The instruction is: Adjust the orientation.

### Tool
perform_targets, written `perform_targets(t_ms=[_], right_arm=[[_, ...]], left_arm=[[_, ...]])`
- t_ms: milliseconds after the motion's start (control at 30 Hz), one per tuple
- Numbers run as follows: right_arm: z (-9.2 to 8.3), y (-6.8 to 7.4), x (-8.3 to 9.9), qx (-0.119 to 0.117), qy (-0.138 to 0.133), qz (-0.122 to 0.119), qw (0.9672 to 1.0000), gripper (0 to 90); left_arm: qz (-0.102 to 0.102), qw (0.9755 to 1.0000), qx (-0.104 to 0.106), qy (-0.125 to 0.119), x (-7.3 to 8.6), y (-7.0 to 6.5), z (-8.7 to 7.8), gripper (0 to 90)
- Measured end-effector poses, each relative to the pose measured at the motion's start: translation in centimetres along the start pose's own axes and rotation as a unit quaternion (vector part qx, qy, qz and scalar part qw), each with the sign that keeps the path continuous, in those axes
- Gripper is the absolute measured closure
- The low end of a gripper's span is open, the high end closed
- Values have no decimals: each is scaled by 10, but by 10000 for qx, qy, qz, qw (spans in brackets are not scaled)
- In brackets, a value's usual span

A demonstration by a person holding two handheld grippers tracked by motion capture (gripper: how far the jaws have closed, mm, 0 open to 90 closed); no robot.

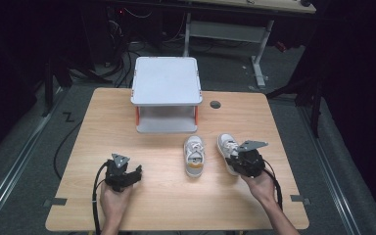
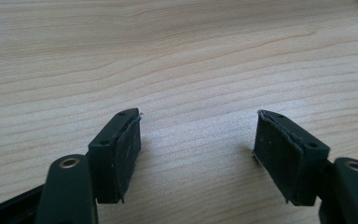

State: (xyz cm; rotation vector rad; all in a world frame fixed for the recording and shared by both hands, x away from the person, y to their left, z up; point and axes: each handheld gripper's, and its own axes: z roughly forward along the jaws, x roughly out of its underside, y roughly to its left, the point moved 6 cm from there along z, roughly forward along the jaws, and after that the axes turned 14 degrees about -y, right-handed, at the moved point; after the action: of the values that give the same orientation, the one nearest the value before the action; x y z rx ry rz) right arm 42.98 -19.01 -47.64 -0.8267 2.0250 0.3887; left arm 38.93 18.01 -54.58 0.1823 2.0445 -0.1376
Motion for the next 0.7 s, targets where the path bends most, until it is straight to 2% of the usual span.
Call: perform_targets(t_ms=[200, 267, 433, 600, 700], right_arm=[[18, 6, -9, 3, 121, 58, 9999, 803], [25, 9, -10, 43, 210, 2, 9998, 802], [35, 15, -12, 91, 281, -12, 9996, 801], [44, 26, -14, -13, 408, -10, 9992, 793], [47, 28, -14, 25, 444, -3, 9990, 792]], left_arm=[[-5, 10000, 10, 2, 0, 0, 0, 320], [-12, 10000, 13, -1, 0, 0, 0, 319], [-36, 10000, 25, -6, 0, 0, 0, 318], [-38, 10000, 32, -8, 0, 1, 0, 320], [-66, 10000, 31, -22, 0, 1, 0, 320]])
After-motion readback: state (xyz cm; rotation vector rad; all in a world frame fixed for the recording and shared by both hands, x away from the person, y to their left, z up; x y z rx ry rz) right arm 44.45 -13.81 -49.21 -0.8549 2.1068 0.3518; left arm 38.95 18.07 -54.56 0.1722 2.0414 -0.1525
